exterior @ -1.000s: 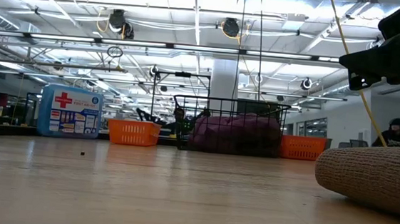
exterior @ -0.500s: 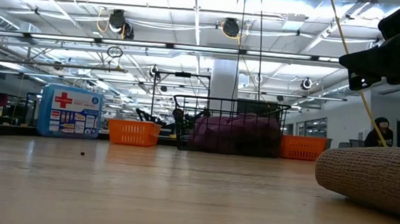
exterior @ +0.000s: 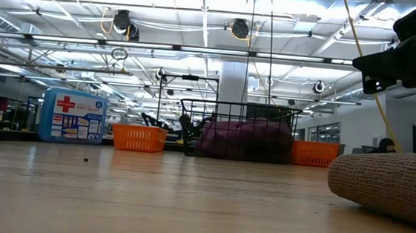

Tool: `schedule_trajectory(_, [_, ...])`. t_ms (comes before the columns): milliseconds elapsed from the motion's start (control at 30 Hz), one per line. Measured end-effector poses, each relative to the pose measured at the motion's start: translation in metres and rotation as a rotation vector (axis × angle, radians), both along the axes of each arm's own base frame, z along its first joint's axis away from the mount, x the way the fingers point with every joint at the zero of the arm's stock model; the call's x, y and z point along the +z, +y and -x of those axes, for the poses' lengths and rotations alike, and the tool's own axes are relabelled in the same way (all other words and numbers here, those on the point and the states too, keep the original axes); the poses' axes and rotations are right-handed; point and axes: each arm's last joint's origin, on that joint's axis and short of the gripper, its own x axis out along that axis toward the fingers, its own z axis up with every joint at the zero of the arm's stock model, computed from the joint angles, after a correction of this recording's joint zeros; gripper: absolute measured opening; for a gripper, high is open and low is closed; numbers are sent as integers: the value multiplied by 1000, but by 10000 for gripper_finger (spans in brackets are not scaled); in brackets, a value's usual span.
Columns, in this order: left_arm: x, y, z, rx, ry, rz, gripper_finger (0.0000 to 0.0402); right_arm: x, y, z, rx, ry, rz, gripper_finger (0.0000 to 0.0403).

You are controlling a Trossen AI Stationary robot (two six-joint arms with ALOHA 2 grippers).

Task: Pick & place medical supplies in basket/bin
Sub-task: Put the brown bandage into the right orange bin

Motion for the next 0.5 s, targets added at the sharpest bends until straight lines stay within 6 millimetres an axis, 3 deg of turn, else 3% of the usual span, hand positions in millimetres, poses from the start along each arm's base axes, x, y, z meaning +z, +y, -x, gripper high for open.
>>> schedule_trajectory(333, [-96, 26, -33, 52, 124, 91, 251, 0, 0, 0, 0, 0, 0, 0])
schedule_trajectory(500, [-122, 40, -52, 36, 69, 42, 251, 0, 0, 0, 0, 0, 0, 0])
